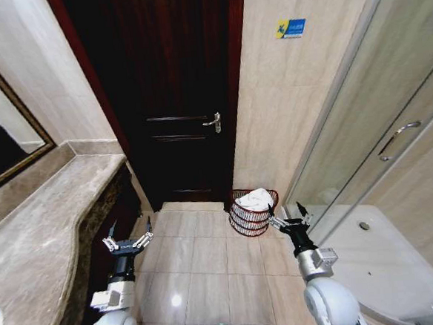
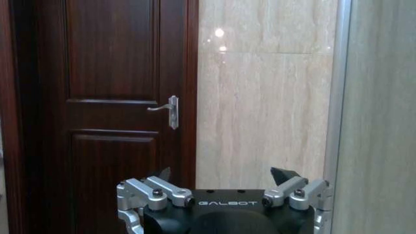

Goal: Discard the used towel into the hamper.

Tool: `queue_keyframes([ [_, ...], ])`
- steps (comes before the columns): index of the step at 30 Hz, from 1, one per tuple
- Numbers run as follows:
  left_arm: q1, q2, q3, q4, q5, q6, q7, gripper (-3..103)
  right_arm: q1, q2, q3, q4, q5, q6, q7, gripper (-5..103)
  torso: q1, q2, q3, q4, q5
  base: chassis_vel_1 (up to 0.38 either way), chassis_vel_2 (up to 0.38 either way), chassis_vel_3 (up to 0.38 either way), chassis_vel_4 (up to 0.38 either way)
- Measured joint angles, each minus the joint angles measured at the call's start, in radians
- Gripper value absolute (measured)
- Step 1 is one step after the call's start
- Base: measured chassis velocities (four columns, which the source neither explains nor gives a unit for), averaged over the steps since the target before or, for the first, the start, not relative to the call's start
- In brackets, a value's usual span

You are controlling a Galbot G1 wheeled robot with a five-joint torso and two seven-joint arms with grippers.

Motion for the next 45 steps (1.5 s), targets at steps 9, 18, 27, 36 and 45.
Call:
queue_keyframes([
  [9,-0.001,-0.01,0.006,-0.009,0.006,-0.002,0.0,100,-0.009,-0.005,0.007,-0.001,0.013,0.008,-0.008,100,0.0,0.0,0.0,-0.0001,0.0,0.093,-0.091,-0.094,0.089],
  [18,-0.009,-0.023,0.015,-0.004,0.019,0.008,0.002,100,0.0,-0.012,0.017,-0.017,0.025,0.013,-0.009,100,0.0,0.0,0.0,-0.0001,0.0,0.094,-0.096,-0.094,0.097],
  [27,-0.012,-0.02,0.02,-0.024,0.02,0.045,0.005,100,0.015,-0.019,0.027,-0.019,0.037,0.011,-0.013,100,0.0,0.0,0.0,-0.0001,0.0002,0.105,-0.096,-0.103,0.089],
  [36,-0.015,-0.018,0.02,-0.031,0.02,0.047,0.008,100,0.009,-0.019,0.034,-0.001,0.043,0.008,-0.014,100,0.0,0.0,0.0,-0.0001,0.0002,0.097,-0.089,-0.081,0.108],
  [45,-0.01,-0.014,0.015,-0.037,0.045,0.049,0.007,100,-0.023,-0.011,0.048,0.029,0.044,0.014,-0.014,100,0.0,0.0,0.0,0.0,0.0,0.093,-0.087,-0.099,0.085],
])
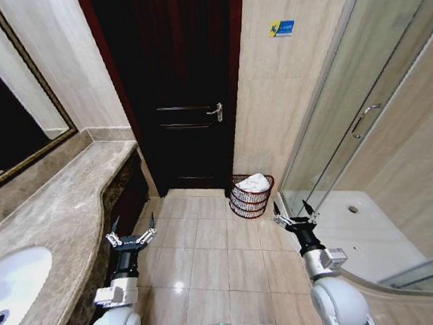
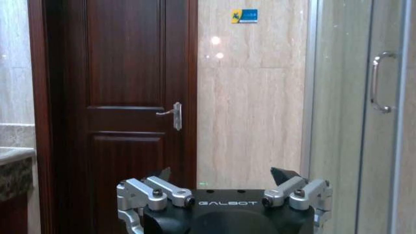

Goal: Discard the used towel into the hamper.

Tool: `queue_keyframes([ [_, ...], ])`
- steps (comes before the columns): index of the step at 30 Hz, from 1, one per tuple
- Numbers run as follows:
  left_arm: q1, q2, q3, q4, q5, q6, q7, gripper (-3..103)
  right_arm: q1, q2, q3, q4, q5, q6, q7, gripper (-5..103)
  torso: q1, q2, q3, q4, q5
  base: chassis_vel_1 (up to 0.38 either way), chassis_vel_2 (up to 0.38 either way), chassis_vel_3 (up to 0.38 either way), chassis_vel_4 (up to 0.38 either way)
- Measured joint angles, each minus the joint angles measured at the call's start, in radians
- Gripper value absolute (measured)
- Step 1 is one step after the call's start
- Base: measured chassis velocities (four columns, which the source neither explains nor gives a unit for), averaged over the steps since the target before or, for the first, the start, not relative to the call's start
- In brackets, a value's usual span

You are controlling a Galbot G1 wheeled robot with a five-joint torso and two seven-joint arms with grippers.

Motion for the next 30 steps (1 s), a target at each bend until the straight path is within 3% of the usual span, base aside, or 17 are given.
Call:
queue_keyframes([
  [11,0.001,0.013,-0.013,0.003,-0.029,-0.043,-0.004,100,-0.025,0.02,-0.006,0.034,-0.021,0.003,0.003,100,0.0,0.0,0.0,-0.0001,0.0,0.077,-0.096,-0.094,0.082],
  [30,-0.003,0.012,-0.008,-0.012,-0.041,-0.038,-0.008,100,-0.048,0.021,-0.022,0.041,-0.043,0.012,0.008,100,0.0,0.0,0.0,0.0,-0.0001,0.08,-0.086,-0.085,0.082],
])
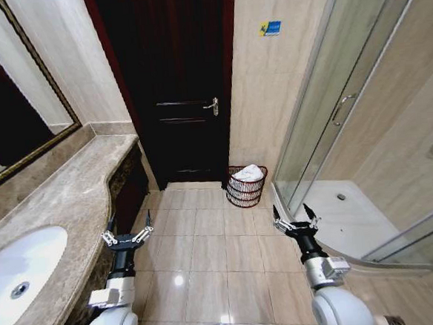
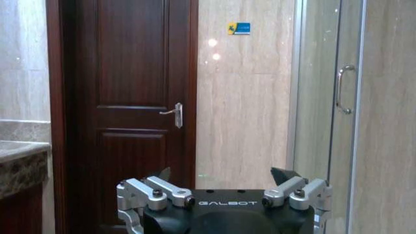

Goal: Discard the used towel into the hamper.

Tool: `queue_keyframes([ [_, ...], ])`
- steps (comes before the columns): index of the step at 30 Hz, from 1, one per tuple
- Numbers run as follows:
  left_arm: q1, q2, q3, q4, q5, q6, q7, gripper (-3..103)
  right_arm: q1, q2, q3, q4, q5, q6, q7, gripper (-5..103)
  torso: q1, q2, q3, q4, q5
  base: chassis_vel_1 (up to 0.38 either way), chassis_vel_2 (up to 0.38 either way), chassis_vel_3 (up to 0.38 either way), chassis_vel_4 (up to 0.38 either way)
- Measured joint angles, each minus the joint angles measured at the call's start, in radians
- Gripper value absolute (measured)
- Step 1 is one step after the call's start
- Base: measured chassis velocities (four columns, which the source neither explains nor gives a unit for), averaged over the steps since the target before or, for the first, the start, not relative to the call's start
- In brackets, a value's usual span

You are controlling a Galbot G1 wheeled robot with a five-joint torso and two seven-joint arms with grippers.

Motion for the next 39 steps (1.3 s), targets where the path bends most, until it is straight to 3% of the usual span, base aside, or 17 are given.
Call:
queue_keyframes([
  [39,0.0,0.0,0.0,0.0,0.001,0.001,0.0,100,0.001,-0.001,0.0,-0.001,0.001,0.0,0.001,100,0.0,0.0,0.0,0.0,0.0001,0.025,-0.021,-0.021,0.023],
])
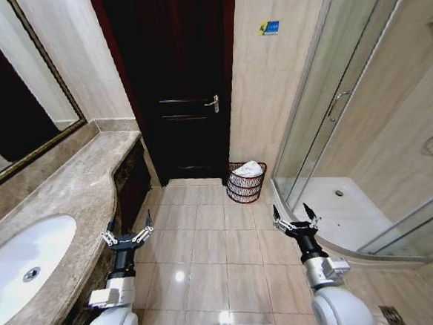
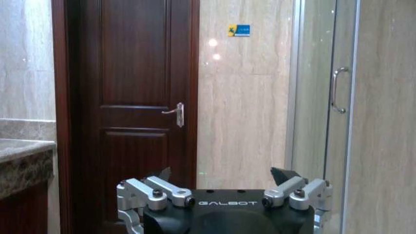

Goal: Discard the used towel into the hamper.

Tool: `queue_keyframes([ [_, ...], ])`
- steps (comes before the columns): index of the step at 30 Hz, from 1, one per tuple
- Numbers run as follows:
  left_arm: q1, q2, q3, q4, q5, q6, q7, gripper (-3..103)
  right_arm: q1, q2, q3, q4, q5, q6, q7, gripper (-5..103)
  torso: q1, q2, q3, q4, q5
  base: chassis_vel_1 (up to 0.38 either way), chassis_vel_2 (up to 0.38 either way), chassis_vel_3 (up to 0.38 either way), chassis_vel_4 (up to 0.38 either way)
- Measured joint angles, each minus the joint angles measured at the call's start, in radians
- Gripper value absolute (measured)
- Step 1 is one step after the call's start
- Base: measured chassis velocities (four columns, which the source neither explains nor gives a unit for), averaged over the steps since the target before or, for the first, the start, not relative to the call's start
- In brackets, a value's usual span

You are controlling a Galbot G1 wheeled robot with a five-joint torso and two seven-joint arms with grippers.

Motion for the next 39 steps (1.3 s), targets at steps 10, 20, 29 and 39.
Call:
queue_keyframes([
  [10,0.0,0.0,0.0,0.0,0.0,0.0,0.0,100,0.0,0.0,0.0,0.0,0.0,0.0,0.0,100,0.0,0.0,0.0,0.0,0.0,0.0,0.0,0.0,0.0],
  [20,0.0,0.0,0.0,0.0,0.0,0.0,0.0,100,0.0,0.0,0.0,0.0,0.0,0.0,0.0,100,0.0,0.0,0.0,0.0,0.0,0.0,0.0,0.0,0.0],
  [29,0.0,0.0,0.0,0.0,0.0,0.0,0.0,100,0.0,0.0,0.0,0.0,0.0,0.0,0.0,100,0.0,0.0,0.0,0.0,0.0,0.0,0.0,0.0,0.0],
  [39,0.0,0.0,0.0,0.0,0.0,0.0,0.0,100,0.0,0.0,0.0,0.0,0.0,0.0,0.0,100,0.0,0.0,0.0,0.0,0.0,0.0,0.0,0.0,0.0],
])
